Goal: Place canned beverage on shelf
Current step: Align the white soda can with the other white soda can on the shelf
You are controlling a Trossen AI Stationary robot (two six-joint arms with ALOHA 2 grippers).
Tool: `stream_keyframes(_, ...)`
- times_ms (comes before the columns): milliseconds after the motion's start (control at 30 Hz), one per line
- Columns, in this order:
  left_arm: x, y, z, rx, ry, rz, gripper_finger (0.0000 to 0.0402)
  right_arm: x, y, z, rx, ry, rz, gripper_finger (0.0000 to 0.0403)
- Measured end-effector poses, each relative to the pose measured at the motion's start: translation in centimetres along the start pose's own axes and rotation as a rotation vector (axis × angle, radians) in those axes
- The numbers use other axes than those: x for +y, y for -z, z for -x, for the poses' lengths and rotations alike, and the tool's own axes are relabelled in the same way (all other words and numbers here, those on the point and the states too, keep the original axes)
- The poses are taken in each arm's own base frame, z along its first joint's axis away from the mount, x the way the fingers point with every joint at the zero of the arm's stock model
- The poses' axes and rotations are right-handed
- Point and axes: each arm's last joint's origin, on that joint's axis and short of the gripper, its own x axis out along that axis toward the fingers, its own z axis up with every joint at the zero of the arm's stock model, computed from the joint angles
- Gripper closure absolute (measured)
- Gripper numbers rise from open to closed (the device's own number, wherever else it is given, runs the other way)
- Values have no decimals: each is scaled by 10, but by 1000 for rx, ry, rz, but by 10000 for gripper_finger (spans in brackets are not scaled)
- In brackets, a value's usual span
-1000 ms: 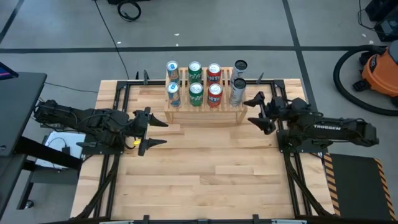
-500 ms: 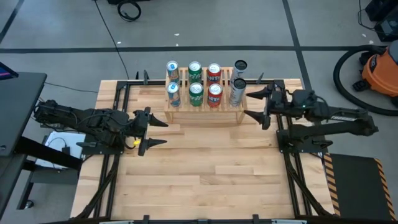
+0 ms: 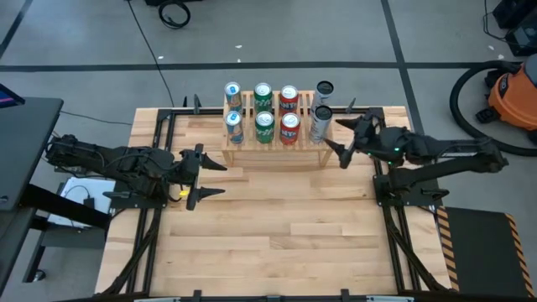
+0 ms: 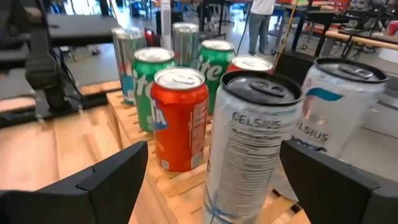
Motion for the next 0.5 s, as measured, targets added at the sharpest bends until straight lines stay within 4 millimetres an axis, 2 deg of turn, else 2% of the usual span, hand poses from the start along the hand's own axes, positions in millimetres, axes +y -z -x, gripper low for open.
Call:
stream_keyframes(233, 0, 0, 0, 0, 0, 1, 86, 8, 2, -22, 9, 110, -10, 27)
stream_keyframes(500, 0, 0, 0, 3, 0, 9, 86, 14, 6, -35, 21, 185, 6, 27)
